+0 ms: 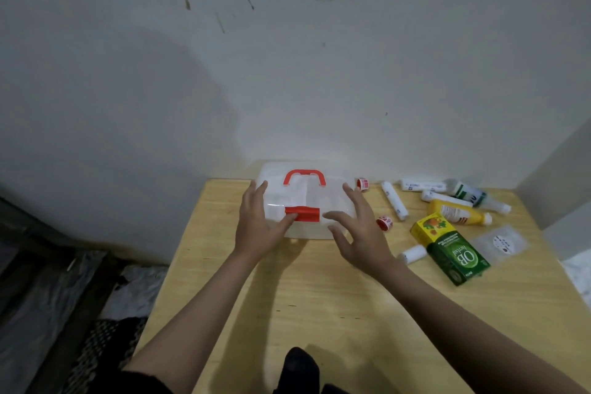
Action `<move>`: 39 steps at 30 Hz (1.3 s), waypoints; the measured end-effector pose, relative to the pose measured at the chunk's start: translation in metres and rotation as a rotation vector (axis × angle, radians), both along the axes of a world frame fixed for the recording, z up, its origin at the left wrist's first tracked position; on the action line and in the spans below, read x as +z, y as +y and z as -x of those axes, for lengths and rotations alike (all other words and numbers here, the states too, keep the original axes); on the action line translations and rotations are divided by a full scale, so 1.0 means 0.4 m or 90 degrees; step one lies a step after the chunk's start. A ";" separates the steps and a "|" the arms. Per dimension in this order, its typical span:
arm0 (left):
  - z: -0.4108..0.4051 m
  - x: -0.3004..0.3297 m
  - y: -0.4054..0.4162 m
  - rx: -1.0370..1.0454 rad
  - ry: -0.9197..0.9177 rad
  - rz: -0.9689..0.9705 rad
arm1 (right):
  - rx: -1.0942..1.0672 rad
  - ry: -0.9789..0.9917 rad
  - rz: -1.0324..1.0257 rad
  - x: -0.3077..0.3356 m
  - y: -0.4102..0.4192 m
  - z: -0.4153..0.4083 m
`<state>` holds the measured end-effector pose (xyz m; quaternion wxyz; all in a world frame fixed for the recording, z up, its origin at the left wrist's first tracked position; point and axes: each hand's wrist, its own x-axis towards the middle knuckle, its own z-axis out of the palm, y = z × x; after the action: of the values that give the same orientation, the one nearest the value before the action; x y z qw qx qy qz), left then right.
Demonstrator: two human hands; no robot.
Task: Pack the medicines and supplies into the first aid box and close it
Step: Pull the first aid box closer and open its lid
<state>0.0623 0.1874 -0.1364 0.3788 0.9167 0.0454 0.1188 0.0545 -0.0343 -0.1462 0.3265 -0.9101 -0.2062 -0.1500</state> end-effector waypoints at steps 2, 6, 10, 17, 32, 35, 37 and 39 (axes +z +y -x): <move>0.001 -0.003 -0.006 0.015 0.005 0.005 | 0.002 -0.012 0.028 -0.017 0.000 -0.003; 0.006 -0.010 -0.017 0.024 0.033 0.032 | -0.008 -0.005 0.066 -0.027 -0.002 -0.008; -0.005 -0.006 -0.023 0.043 0.035 0.051 | 0.048 -0.058 0.098 -0.024 0.000 -0.014; -0.008 0.004 -0.018 0.040 0.066 0.056 | 0.014 -0.055 0.140 -0.022 0.000 -0.023; 0.028 0.008 -0.008 0.051 0.075 0.164 | -0.063 -0.081 -0.007 0.076 0.004 -0.060; 0.028 0.005 -0.002 0.047 0.077 0.167 | -0.068 -0.084 -0.048 0.111 -0.005 -0.097; 0.031 0.005 -0.001 0.046 0.080 0.171 | -0.061 -0.058 -0.085 0.137 -0.013 -0.126; 0.034 0.006 -0.001 0.047 0.086 0.175 | -0.047 -0.017 -0.119 0.167 -0.026 -0.155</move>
<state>0.0486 0.1871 -0.1339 0.4920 0.8599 0.1203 0.0633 0.1164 -0.0447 -0.0795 0.4017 -0.8805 -0.1621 -0.1926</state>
